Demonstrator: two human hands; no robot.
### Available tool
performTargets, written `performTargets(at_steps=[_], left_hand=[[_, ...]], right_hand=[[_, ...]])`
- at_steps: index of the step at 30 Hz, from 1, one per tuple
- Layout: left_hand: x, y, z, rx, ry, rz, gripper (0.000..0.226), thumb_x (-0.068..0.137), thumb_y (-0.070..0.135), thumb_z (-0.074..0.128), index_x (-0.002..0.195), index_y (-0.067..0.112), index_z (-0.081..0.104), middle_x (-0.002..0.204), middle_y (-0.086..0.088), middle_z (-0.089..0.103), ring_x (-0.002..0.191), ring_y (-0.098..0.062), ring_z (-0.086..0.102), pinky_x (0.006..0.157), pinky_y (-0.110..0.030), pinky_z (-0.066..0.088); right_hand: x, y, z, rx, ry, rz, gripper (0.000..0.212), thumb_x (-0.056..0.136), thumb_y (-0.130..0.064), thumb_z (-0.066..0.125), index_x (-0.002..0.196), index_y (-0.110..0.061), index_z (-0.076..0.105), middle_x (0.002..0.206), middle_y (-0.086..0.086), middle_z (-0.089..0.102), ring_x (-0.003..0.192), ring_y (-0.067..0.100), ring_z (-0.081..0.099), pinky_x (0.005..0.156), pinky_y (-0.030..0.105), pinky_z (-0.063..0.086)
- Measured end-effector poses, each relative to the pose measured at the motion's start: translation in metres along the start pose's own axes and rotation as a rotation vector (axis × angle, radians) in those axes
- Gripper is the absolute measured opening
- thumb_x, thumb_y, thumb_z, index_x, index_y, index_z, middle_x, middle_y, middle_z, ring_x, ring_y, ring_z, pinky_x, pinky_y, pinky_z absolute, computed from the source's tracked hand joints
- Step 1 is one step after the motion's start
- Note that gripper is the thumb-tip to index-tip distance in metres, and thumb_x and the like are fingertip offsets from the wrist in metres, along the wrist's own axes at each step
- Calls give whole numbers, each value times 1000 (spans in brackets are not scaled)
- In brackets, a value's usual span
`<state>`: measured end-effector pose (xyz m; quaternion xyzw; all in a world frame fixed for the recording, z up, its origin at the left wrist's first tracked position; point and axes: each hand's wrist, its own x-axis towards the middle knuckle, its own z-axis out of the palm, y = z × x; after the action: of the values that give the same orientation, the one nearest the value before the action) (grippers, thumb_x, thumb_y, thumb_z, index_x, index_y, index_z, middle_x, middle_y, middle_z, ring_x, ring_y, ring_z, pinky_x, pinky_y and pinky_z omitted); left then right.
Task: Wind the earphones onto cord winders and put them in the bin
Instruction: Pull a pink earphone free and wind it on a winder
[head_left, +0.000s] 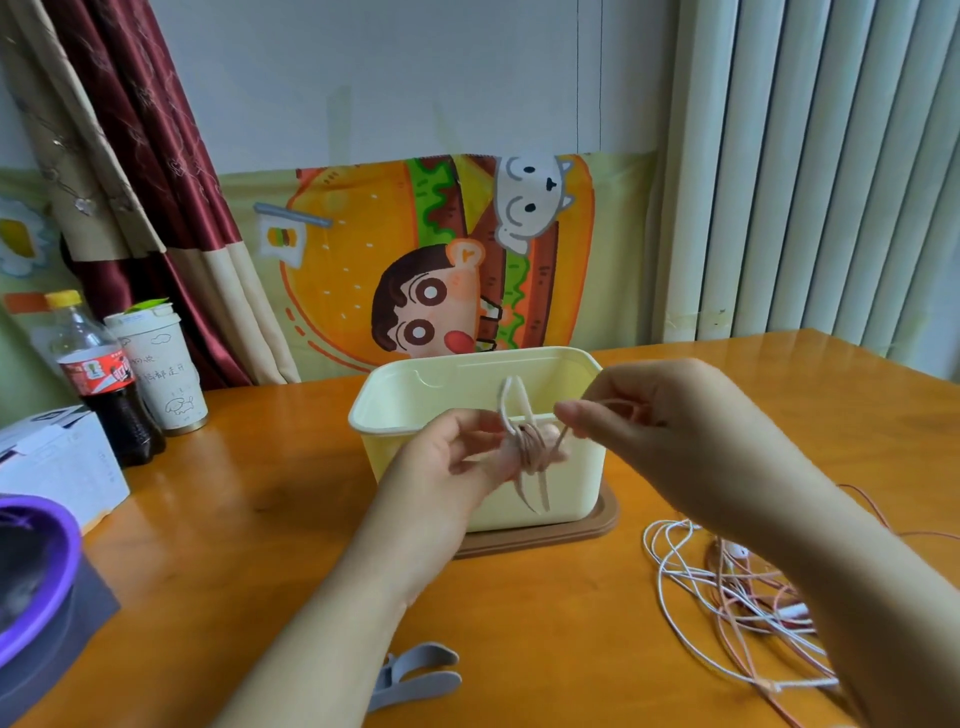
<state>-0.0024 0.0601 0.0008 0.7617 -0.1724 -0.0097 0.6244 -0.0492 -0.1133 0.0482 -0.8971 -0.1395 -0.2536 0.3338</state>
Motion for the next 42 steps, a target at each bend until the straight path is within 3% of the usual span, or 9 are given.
performTargets(at_steps=[8, 13, 22, 25, 29, 32, 35, 39, 42], left_hand=[[-5, 6, 3, 92, -246, 149, 27, 74, 40, 69, 100, 33, 67, 104, 12, 71, 96, -18, 69, 94, -33, 52], [-5, 8, -2, 110, -283, 178, 28, 78, 36, 68, 105, 28, 67, 104, 8, 71, 97, -16, 68, 95, -34, 53], [-6, 14, -9, 181, -289, 215, 23, 75, 38, 66, 98, 35, 67, 101, 18, 70, 92, -12, 68, 89, -26, 54], [-6, 14, -9, 135, -328, 223, 22, 77, 34, 66, 98, 33, 68, 102, 14, 71, 94, -16, 69, 91, -30, 54], [-10, 15, -2, -35, -398, 195, 19, 77, 19, 66, 96, 21, 67, 91, 10, 74, 87, -8, 71, 78, -18, 53], [-8, 16, -3, -53, -359, 209, 23, 76, 23, 66, 100, 22, 68, 95, 9, 73, 91, -7, 69, 81, -17, 51], [-3, 12, -10, -84, -301, 177, 31, 73, 31, 69, 103, 24, 70, 102, 4, 73, 98, -14, 67, 89, -25, 52], [-3, 9, -9, -150, -287, 114, 34, 67, 41, 72, 100, 32, 73, 108, 5, 72, 97, -16, 65, 87, -26, 48], [-3, 10, -8, -206, -259, 66, 36, 65, 41, 72, 100, 33, 73, 109, 8, 72, 96, -8, 63, 84, -29, 42]], right_hand=[[3, 3, -1, 144, 99, 6, 31, 69, -52, 58, 59, -22, 58, 46, -20, 49, 46, -1, 46, 44, 8, 33], [2, 8, 6, 249, 165, 36, 39, 67, -57, 61, 67, -18, 64, 54, -4, 58, 46, 12, 48, 43, 14, 35], [3, 6, 6, 120, 167, -48, 33, 70, -54, 59, 66, -21, 61, 59, -23, 56, 53, 0, 48, 48, 9, 36], [6, 19, 2, 430, 11, 31, 43, 67, -58, 69, 62, -16, 61, 51, -3, 51, 45, 6, 40, 45, 11, 30], [7, 39, 6, 934, -379, 269, 47, 58, -52, 84, 65, -12, 61, 64, 18, 42, 50, 36, 37, 55, 26, 33], [4, 43, 18, 1155, -435, 355, 51, 74, -45, 75, 82, 1, 53, 56, 10, 53, 46, 18, 55, 47, 23, 49], [3, 38, 31, 1233, -379, 415, 35, 85, -32, 55, 96, 1, 53, 58, 7, 51, 45, 10, 52, 47, 17, 47], [2, 35, 45, 1159, -316, 430, 31, 89, -20, 51, 64, -9, 65, 51, -2, 55, 41, 3, 49, 42, 14, 41], [2, 34, 50, 1085, -261, 437, 19, 75, -30, 60, 65, -15, 69, 53, -2, 44, 46, 5, 33, 46, 15, 29]])
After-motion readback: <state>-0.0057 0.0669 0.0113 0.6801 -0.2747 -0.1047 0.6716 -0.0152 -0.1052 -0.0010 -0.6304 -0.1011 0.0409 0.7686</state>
